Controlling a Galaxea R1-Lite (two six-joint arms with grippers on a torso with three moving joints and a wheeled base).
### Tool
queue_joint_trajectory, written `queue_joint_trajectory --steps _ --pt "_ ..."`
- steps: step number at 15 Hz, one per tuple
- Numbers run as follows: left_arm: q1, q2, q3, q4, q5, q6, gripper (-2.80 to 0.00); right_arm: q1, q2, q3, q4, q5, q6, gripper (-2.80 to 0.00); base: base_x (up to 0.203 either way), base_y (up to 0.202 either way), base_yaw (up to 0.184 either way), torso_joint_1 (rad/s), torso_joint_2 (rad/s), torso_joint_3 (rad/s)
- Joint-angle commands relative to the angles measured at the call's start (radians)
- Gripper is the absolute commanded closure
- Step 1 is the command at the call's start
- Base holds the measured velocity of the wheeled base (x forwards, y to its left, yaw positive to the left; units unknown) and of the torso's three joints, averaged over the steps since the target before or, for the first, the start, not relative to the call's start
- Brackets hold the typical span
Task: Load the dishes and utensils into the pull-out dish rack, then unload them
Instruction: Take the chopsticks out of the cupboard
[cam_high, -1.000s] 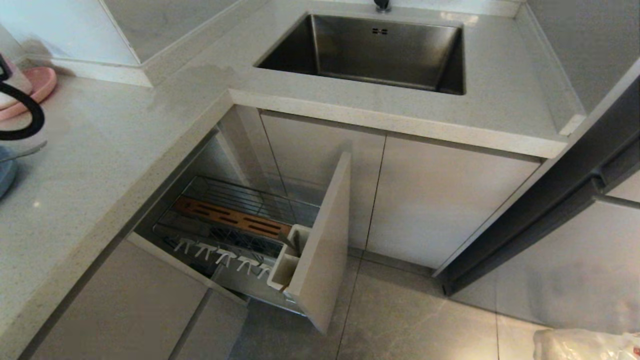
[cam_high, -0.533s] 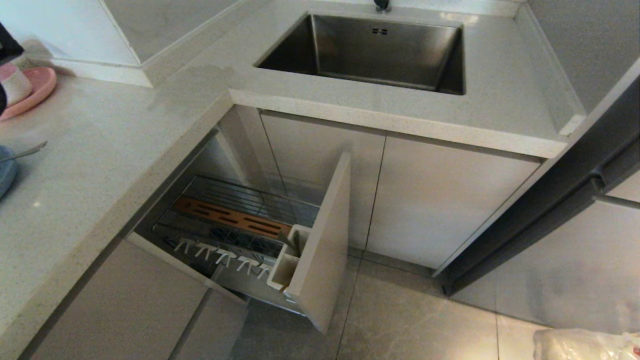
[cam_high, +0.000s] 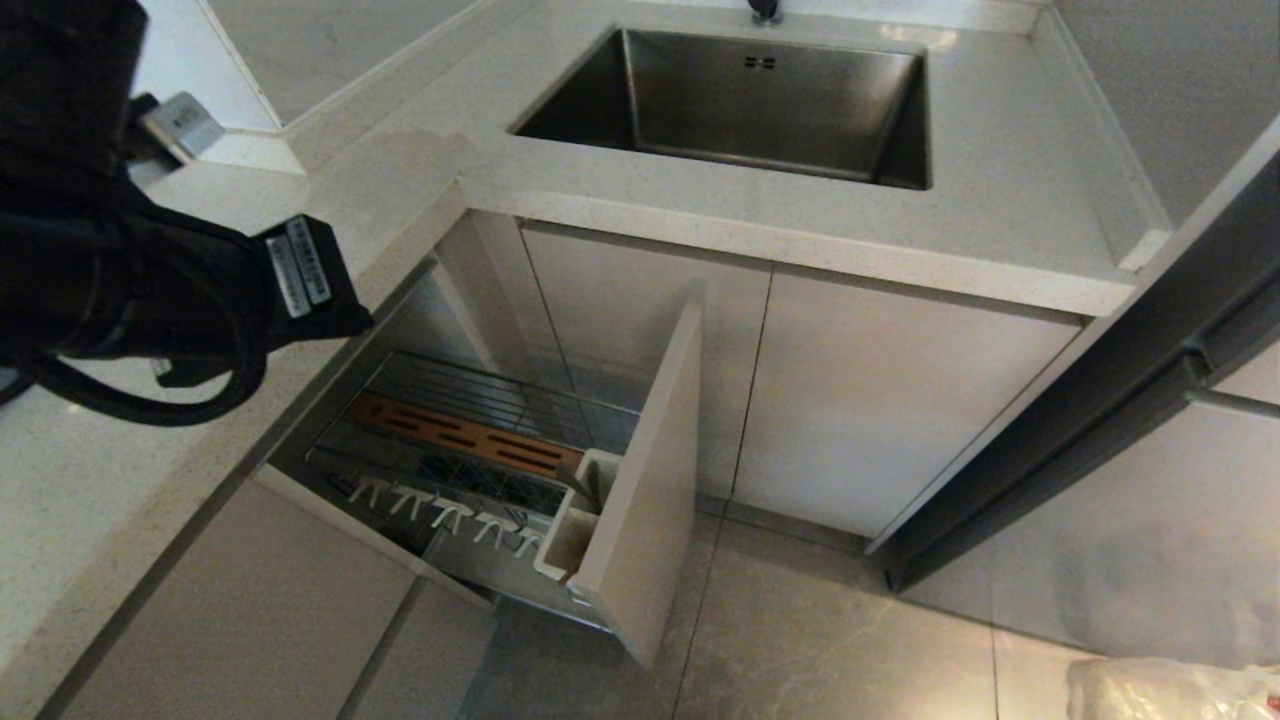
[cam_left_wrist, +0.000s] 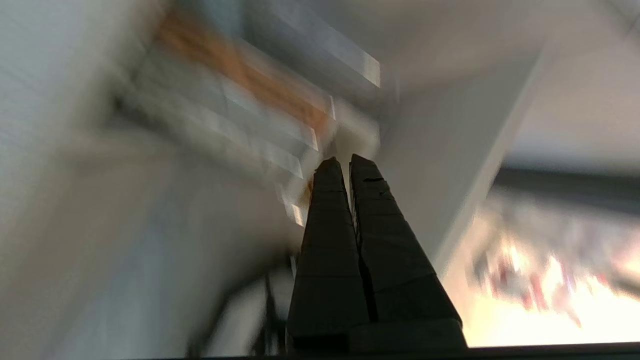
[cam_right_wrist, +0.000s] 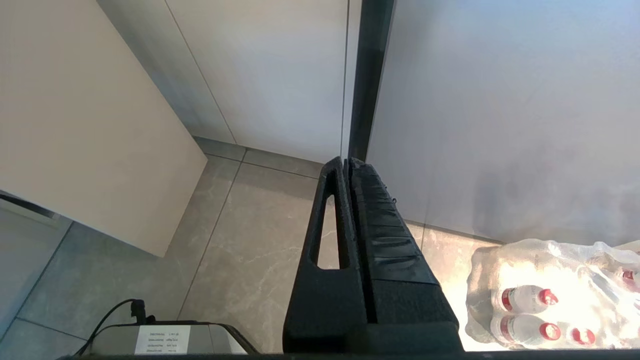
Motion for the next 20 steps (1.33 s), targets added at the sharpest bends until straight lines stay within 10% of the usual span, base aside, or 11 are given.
queue_joint_trajectory --steps 1,5,20 --pt "-0.009 0.085 -0.032 0.082 -0.059 -0.027 0.0 0.0 0.0 0.0 0.0 0.0 0.0 0.0 0.0 0.0 0.0 0.0 0.0 0.0" --pt "0.029 0.175 -0.063 0.225 -0.233 -0.07 0.0 0.0 0.0 0.0 0.0 0.0 0.0 0.0 0.0 0.0 0.0 0.0 0.0 0.0" --pt "0.125 0.52 -0.073 0.223 -0.525 -0.069 0.0 0.0 0.0 0.0 0.0 0.0 0.0 0.0 0.0 0.0 0.0 0.0 0.0 0.0"
